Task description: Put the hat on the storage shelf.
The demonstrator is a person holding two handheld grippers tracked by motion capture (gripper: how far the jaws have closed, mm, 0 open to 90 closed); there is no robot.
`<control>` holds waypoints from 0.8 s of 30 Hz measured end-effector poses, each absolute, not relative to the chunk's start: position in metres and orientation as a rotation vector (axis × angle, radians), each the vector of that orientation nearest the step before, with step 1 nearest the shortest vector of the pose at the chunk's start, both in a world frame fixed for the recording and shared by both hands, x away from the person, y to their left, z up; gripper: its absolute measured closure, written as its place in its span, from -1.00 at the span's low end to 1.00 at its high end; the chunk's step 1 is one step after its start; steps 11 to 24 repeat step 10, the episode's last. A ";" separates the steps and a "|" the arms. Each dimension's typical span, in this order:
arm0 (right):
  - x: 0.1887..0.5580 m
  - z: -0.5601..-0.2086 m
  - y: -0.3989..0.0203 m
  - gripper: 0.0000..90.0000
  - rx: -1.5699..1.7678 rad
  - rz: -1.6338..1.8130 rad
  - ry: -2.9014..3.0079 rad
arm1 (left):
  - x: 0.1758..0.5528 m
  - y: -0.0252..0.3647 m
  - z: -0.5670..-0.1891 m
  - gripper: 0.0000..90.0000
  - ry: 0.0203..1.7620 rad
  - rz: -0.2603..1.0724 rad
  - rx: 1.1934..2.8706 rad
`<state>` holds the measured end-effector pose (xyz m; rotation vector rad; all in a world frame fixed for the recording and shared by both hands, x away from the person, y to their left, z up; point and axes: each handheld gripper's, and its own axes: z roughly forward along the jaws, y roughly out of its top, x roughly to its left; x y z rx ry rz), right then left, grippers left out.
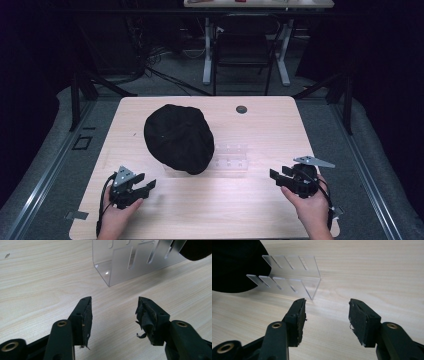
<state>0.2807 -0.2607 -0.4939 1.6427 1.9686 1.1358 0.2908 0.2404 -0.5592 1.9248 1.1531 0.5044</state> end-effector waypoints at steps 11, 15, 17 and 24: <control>0.268 -0.531 -0.266 0.04 1.558 1.088 1.832 | 0.290 0.232 -0.561 0.08 1.107 0.494 1.950; 0.268 -0.531 -0.266 0.04 1.558 1.088 1.832 | 0.290 0.232 -0.561 0.08 1.107 0.494 1.950; 0.268 -0.531 -0.266 0.04 1.558 1.088 1.832 | 0.290 0.232 -0.561 0.08 1.107 0.494 1.950; 0.268 -0.531 -0.266 0.04 1.558 1.088 1.832 | 0.290 0.232 -0.561 0.08 1.107 0.494 1.950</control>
